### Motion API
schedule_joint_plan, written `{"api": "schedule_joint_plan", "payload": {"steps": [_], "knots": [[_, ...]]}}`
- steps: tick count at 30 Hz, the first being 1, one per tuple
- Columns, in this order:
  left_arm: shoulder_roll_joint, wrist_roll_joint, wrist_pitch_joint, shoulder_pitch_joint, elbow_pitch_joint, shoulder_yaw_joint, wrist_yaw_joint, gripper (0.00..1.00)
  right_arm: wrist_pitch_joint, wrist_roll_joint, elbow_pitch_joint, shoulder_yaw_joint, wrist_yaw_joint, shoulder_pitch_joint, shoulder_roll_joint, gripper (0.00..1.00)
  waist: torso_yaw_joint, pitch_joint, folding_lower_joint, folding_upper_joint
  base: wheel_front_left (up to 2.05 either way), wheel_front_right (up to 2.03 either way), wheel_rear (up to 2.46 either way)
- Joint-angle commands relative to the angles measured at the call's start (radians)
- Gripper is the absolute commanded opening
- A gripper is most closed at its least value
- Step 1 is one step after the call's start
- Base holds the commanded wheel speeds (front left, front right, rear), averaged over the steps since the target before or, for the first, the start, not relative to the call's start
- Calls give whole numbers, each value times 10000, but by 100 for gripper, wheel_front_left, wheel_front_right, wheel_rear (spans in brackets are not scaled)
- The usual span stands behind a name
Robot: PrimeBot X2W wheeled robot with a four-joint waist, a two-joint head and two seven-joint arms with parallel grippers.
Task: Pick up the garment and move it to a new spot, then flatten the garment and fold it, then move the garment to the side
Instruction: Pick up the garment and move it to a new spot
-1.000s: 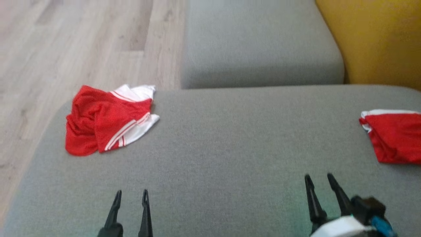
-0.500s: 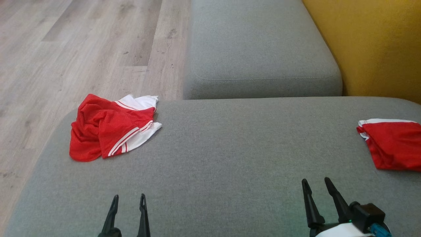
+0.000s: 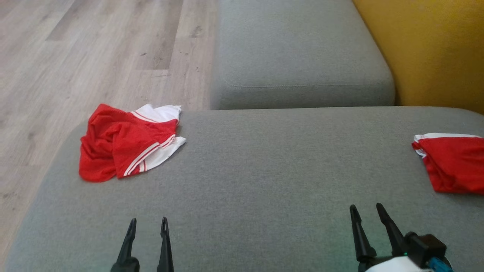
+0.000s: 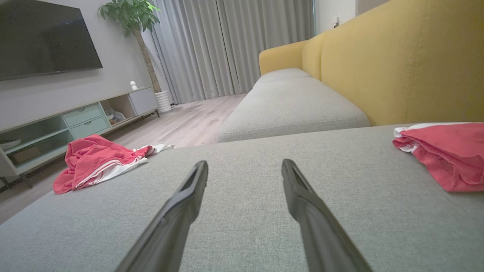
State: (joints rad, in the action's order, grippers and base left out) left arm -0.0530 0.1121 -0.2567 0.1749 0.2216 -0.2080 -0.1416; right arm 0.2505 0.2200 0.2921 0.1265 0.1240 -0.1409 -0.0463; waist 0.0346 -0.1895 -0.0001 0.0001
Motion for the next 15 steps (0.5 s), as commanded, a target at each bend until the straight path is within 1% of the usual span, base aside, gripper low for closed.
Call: {"api": "schedule_joint_plan", "payload": {"steps": [1,3,4,9,15], "knots": [[28,-70,-51,-663,-316,303,-5,100,112,47,-405,137,67,265,-40,100,159,36,1,-1,0,0,0],[28,-106,-51,-698,-323,312,-4,100,112,85,-418,71,67,217,-40,100,409,96,1,-1,0,0,0],[28,-179,-51,-763,-337,310,11,100,112,115,-443,18,67,189,-40,100,819,203,1,-1,0,0,0],[23,-398,-51,-870,-434,472,49,100,112,312,-537,42,67,331,-40,100,2088,549,1,-1,0,0,0],[1,-452,-51,-899,-812,946,30,100,112,350,-574,249,67,752,-40,100,3530,962,1,-1,0,0,0]]}}
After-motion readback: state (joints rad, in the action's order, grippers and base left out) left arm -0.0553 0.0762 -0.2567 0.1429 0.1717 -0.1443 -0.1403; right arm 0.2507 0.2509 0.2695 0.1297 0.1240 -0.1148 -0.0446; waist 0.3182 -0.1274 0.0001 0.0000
